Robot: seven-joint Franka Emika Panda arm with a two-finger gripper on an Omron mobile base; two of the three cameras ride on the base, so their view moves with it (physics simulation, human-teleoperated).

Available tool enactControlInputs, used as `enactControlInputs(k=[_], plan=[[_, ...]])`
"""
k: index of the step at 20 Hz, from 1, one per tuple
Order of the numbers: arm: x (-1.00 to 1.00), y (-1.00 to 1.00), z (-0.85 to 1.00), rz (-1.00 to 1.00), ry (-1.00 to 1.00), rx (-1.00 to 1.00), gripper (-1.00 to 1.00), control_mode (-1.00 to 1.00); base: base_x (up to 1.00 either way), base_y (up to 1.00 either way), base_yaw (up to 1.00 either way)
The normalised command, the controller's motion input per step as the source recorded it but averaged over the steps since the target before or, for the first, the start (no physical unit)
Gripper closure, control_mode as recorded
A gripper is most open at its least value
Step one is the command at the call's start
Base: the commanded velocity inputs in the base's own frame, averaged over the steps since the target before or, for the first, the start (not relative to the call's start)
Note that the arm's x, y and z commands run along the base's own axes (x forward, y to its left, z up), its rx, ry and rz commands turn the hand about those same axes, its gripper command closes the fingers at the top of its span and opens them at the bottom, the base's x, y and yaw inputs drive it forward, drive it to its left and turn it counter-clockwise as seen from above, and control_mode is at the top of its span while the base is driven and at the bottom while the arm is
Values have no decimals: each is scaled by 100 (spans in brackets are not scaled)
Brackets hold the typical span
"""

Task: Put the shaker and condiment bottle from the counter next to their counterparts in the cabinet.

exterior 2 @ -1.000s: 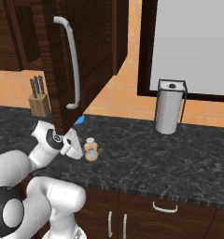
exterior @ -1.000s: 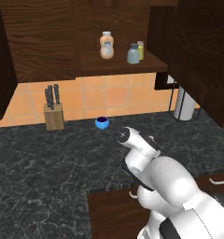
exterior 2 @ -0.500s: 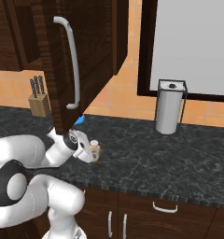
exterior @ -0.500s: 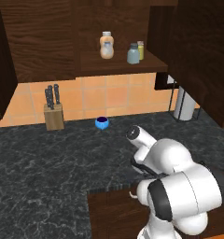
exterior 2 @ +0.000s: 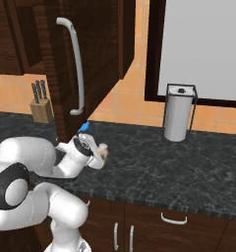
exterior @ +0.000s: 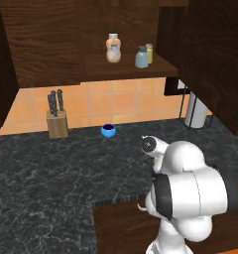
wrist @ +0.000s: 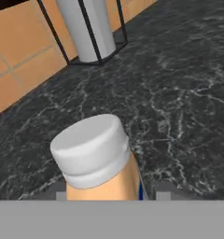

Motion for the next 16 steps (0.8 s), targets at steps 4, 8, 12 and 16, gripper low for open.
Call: enactControlInputs(k=[4,8,12,16], plan=[[-69,27,1,32,-33,0,100,-100,0,0,0],[-28,46,14,36,-17,0,100,-100,0,0,0],[-23,56,1,41,-11,-1,100,-100,0,0,0],[-37,55,16,38,-7,-1,100,-100,0,0,0]])
